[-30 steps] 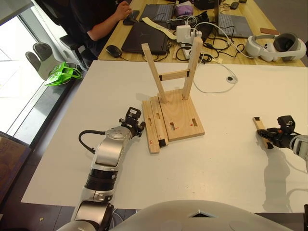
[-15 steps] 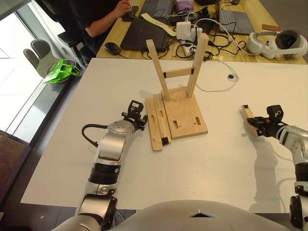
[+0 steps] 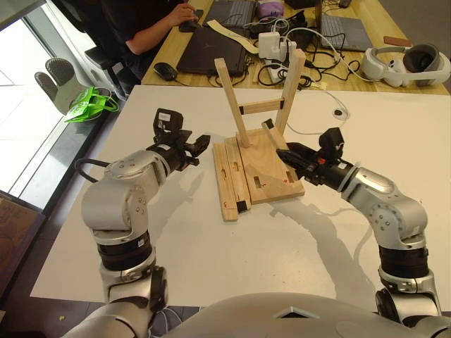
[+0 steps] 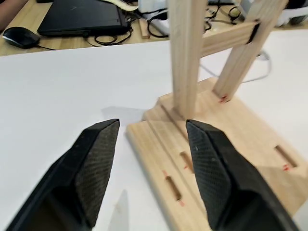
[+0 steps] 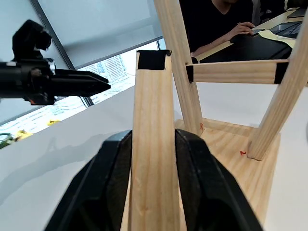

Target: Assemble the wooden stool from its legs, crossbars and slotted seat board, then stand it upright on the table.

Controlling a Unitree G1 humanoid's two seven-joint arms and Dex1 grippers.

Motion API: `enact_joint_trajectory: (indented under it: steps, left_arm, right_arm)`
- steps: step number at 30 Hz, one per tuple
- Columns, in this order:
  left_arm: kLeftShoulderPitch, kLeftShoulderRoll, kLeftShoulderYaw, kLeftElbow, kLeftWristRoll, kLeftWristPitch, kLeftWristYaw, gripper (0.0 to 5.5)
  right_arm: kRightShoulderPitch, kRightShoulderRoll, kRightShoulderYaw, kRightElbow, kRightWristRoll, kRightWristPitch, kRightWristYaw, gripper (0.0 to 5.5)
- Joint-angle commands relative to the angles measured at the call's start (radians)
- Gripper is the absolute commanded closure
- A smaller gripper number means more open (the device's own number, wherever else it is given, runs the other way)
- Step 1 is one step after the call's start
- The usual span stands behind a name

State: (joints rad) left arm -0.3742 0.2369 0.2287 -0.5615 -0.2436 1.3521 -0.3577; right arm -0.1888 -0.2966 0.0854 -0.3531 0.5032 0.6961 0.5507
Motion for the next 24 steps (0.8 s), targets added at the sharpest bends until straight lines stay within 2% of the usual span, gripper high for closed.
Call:
enact_joint_trajectory:
  steps: [1,6,11,21,24]
  left_arm:
    - [-0.095,-0.136,0.067,-0.068,-0.052,0.147,0.045,2.92]
    - [-0.123,-0.255,0.141,-0.084,-0.076,0.256,0.083,2.92]
    - [-0.125,-0.321,0.193,-0.079,-0.112,0.262,0.108,2.92]
    - [-0.167,-0.441,0.306,-0.093,-0.230,0.262,0.140,2.92]
    - [-0.136,-0.408,0.273,-0.104,-0.279,0.262,0.140,2.92]
  right_arm:
    - [-0.019,0.063,0.137,0.028,-0.150,-0.141,-0.065,4.21]
    - [-0.017,0.104,0.246,0.088,-0.359,-0.353,-0.156,4.21]
    - [0.007,0.166,0.253,0.136,-0.413,-0.476,-0.213,4.21]
    - [0.014,0.233,0.233,0.174,-0.376,-0.492,-0.212,4.21]
    - [0.001,0.272,0.193,0.174,-0.316,-0.446,-0.223,4.21]
